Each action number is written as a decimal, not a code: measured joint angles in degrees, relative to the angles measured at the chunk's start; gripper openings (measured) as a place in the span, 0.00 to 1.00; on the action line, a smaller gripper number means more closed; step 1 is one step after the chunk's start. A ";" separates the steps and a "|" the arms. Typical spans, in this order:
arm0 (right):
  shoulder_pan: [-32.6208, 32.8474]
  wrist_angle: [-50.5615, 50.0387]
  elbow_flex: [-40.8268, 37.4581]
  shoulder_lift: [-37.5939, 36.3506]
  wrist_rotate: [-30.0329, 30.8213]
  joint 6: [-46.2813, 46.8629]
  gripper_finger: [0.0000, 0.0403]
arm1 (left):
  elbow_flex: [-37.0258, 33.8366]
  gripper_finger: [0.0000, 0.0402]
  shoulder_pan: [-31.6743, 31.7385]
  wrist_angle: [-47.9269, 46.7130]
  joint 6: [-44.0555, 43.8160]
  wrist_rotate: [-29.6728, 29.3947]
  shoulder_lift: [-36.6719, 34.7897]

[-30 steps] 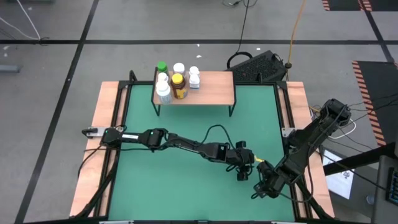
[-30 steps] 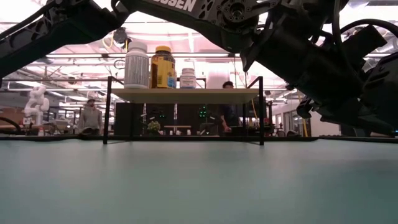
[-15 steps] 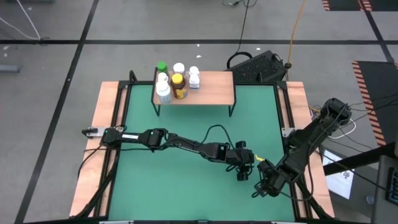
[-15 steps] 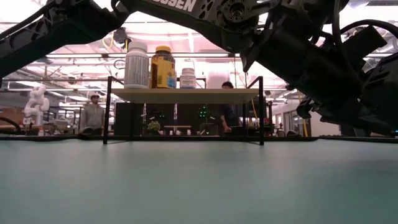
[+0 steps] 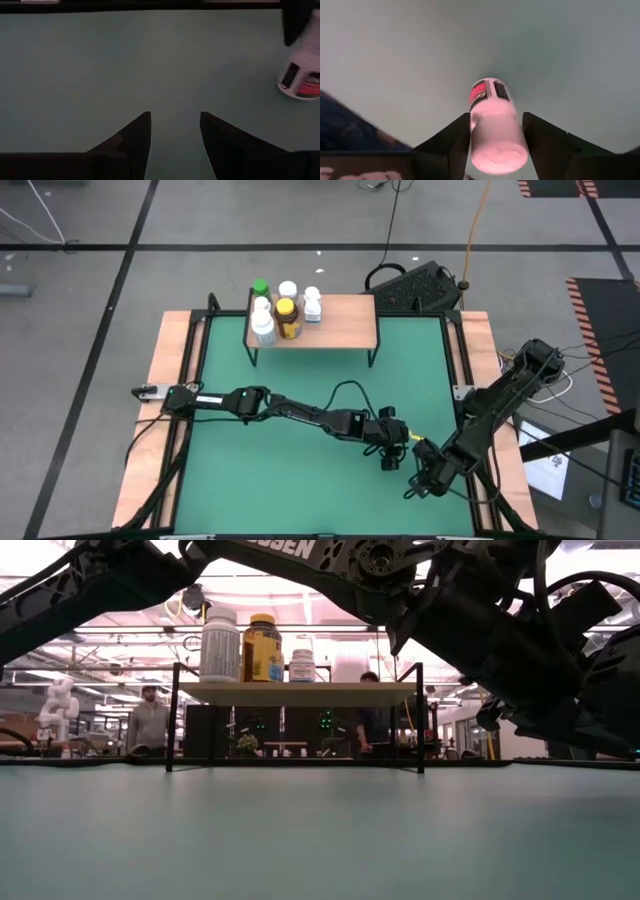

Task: Pick and place medicine bottles onto shelf by color
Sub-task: Put the white supplement bottle on the shelf

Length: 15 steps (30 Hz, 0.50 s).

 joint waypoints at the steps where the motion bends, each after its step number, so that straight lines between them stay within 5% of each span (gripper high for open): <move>1: 0.02 -0.20 0.00 0.00 0.00 -0.07 0.42 | 0.00 0.44 0.00 0.05 -0.01 0.00 0.00; 15: 0.00 -0.15 0.09 -0.06 -1.50 -2.16 0.35 | 0.00 0.44 0.00 -0.08 0.28 0.00 0.00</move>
